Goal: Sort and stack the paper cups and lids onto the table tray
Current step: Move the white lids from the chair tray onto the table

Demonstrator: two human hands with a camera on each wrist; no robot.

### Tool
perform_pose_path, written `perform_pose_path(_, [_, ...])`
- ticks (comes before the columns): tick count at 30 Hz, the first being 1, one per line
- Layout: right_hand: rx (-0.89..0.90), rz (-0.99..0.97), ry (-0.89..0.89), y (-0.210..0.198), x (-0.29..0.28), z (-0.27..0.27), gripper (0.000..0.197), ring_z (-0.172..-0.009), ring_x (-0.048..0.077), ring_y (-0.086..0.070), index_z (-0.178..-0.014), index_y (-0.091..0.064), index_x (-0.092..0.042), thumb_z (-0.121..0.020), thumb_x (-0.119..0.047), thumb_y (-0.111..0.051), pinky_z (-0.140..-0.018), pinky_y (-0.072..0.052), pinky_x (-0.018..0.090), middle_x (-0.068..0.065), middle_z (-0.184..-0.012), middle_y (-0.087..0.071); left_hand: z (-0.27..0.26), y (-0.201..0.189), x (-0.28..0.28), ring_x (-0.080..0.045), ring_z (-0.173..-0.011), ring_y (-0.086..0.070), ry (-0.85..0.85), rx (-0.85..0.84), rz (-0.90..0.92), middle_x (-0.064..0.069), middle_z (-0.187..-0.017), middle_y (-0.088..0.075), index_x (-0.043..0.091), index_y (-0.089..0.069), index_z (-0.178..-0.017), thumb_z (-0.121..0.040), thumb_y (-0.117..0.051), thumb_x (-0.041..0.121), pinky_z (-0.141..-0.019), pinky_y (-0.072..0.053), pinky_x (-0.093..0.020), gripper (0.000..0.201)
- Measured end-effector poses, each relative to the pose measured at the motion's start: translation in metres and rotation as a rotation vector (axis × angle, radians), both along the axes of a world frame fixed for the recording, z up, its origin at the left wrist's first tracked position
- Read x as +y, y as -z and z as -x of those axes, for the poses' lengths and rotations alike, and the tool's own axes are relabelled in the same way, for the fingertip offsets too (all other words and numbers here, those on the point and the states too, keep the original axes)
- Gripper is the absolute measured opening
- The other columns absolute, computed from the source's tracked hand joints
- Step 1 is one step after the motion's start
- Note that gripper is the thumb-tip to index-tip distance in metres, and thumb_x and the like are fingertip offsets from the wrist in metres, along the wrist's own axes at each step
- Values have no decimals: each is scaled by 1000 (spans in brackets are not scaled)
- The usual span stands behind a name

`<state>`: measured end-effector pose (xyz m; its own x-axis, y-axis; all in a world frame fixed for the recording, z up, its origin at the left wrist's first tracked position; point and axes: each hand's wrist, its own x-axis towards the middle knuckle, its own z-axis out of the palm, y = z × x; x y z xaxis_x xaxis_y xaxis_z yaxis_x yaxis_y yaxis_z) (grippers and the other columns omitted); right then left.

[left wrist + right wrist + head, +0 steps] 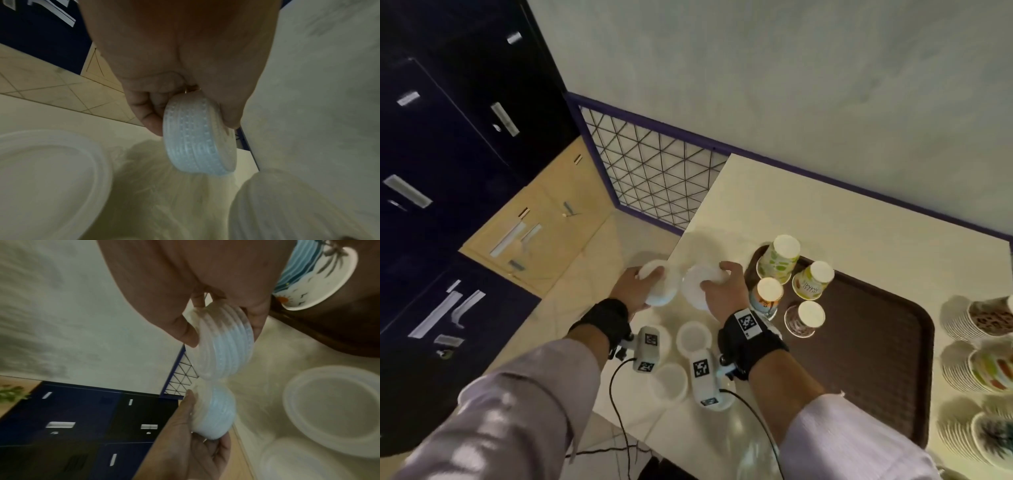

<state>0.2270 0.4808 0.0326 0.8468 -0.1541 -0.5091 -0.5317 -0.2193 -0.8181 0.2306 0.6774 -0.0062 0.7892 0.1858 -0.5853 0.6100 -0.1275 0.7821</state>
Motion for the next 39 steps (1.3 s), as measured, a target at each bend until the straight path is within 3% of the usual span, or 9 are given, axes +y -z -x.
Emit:
perform_pose_path(5, [105, 36, 37, 35, 3, -15, 52, -96, 26, -59, -136, -42, -24, -90, -15, -65, -91, -55, 39, 5, -108, -56, -7, 22, 0, -33, -118, -61, -21, 50, 3, -8, -130, -62, 20, -55, -132, -100, -66, 43, -93, -59, -48, 41])
perform_pose_path(10, [129, 46, 24, 56, 0, -25, 55, -100, 29, -61, -139, -40, -24, -91, -20, -66, -95, -55, 41, 8, -117, -59, -5, 38, 3, -29, -117, -62, 14, 79, -7, -7, -137, -59, 21, -49, -144, -97, -68, 51, -76, -59, -34, 58])
perform_pose_path(14, [119, 79, -11, 64, 0, -32, 55, -100, 26, -57, -140, -42, -21, -91, -21, -67, -92, -54, 39, 7, -118, -56, -4, 49, 6, -32, -114, -62, 105, 65, -154, -10, -136, -58, 19, -48, -144, -96, -68, 50, -59, -55, -25, 61])
perform_pose_path(21, [74, 149, -70, 71, -1, -37, 53, -115, 32, -58, -141, -44, -18, -92, -20, -64, -88, -51, 35, 12, -134, -55, -4, 55, 2, -37, -114, -56, 202, 76, -428, -18, -139, -43, 19, -50, -149, -98, -60, 58, -106, -49, -45, 65])
perform_pose_path(24, [57, 225, -111, 72, -1, -35, 54, -119, 33, -55, -144, -44, -20, -92, -24, -62, -88, -49, 34, 11, -141, -44, -5, 56, 1, -40, -120, -57, 224, 100, -452, -19, -138, -45, 19, -51, -149, -98, -58, 60, -109, -47, -49, 66])
perform_pose_path(27, [20, 342, -173, 71, 1, -30, 55, -118, 34, -55, -145, -43, -20, -94, -27, -59, -102, -48, 40, 9, -141, -34, -6, 52, -1, -39, -122, -57, 198, 93, -431, -18, -138, -48, 20, -52, -147, -98, -60, 58, -109, -47, -49, 63])
perform_pose_path(31, [-78, 403, -205, 72, 5, -24, 52, -116, 32, -56, -143, -46, -13, -93, -22, -58, -104, -47, 34, 9, -140, -32, -3, 47, -3, -36, -121, -58, 188, 80, -452, -14, -135, -56, 22, -59, -140, -82, -55, 71, -108, -48, -49, 76])
perform_pose_path(33, [-91, 448, -231, 72, 6, -23, 51, -117, 31, -54, -144, -45, -12, -95, -22, -56, -103, -44, 32, 11, -139, -34, -1, 46, -5, -35, -121, -57, 203, 76, -486, -13, -133, -56, 22, -59, -140, -90, -58, 66, -109, -46, -47, 67])
perform_pose_path(39, [-103, 499, -281, 75, 6, -26, 51, -123, 33, -49, -147, -36, -12, -98, -18, -49, -104, -42, 38, 14, -138, -38, 1, 46, -6, -27, -106, -58, 198, 98, -423, -13, -135, -60, 15, -56, -139, -98, -58, 56, -89, -45, -35, 58])
